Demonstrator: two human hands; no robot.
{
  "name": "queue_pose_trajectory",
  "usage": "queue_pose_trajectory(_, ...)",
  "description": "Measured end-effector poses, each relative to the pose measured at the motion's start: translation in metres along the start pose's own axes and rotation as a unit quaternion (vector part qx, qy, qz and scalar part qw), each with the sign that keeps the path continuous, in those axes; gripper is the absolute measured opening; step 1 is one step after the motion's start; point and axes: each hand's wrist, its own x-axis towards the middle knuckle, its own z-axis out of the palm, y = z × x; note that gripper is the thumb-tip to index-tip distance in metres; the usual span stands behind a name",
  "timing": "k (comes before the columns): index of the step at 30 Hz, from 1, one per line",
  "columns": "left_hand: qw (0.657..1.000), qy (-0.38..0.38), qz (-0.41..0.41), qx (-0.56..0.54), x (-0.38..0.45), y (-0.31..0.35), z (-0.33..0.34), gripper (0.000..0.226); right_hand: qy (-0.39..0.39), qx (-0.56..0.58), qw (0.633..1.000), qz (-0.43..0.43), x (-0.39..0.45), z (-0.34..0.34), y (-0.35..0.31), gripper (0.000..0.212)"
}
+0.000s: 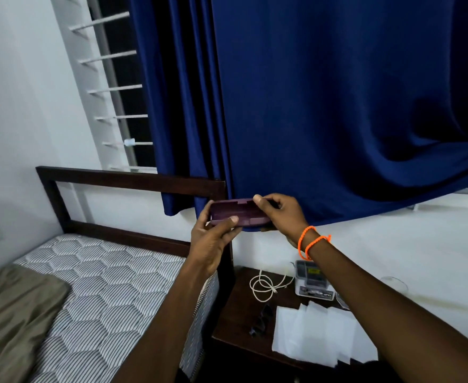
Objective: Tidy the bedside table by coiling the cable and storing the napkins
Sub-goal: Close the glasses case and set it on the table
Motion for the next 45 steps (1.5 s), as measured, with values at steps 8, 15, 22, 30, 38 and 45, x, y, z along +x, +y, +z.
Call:
queue_pose_trajectory(8,0.994,-0.033,0.062,0.08,-0.006,-0.001,-0.008,0.053,0.042,-0.03,0.999,-0.011,0.012,0.002,0.004,0.077)
queue_pose_trajectory(15,0.99,-0.058,0.021,0.126,-0.001,0.012,-0.021,0.064,0.033,-0.029,0.999,-0.006,0.019,0.006,0.007,0.059)
queue_pose_trajectory(22,0.991,-0.033,0.037,0.125,-0.001,-0.003,-0.035,0.063,0.091,0.007,0.986,0.138,0.005,0.017,0.05,0.047)
queue_pose_trajectory(30,0.995,-0.012,0.015,0.1,0.002,-0.047,-0.074,0.053,-0.007,-0.257,0.95,0.177,-0.042,0.027,0.157,0.024)
queue_pose_trajectory(38,0.995,0.006,0.011,0.099,0.015,-0.075,-0.093,0.06,-0.306,-0.544,0.776,0.091,-0.077,0.043,0.24,0.039)
queue_pose_trajectory(45,0.996,0.005,0.012,0.084,0.025,-0.084,-0.096,0.062,-0.321,-0.612,0.721,0.058,-0.089,0.046,0.283,0.038)
